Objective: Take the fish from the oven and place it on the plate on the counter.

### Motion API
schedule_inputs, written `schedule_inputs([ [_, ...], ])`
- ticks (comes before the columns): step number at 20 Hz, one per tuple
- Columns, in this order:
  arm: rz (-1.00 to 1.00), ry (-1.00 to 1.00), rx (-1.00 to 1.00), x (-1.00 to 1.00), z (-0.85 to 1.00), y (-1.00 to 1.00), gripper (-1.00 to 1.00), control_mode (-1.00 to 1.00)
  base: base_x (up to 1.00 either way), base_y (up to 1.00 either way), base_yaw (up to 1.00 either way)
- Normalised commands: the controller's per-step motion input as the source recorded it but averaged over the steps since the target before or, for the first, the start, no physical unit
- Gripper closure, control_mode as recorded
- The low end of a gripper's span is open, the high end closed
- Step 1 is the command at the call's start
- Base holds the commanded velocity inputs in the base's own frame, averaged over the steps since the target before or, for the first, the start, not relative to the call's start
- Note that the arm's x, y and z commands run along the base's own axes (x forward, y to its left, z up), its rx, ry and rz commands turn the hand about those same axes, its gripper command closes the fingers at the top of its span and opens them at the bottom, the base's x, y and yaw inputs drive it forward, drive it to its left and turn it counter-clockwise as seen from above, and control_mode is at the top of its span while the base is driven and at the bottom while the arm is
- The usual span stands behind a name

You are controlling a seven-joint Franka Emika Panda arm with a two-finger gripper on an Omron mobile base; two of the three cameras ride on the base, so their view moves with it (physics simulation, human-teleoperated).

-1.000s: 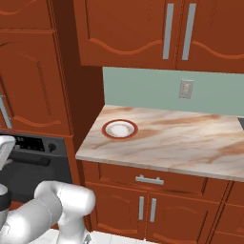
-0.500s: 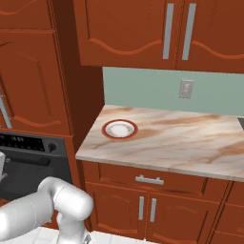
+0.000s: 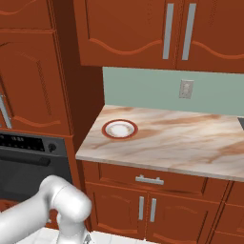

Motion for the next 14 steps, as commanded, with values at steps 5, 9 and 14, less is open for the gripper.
schedule_inputs([
  [5,0.15,0.03,-0.02,0.24,-0.29,0.00,-1.00,-1.00,0.00,0.00,0.00],
  [9,0.28,0.07,0.00,0.39,-0.25,-0.08,-1.00,-1.00,0.00,0.00,0.00],
  [14,0.32,0.08,0.00,0.56,-0.19,-0.04,-1.00,-1.00,0.00,0.00,0.00],
])
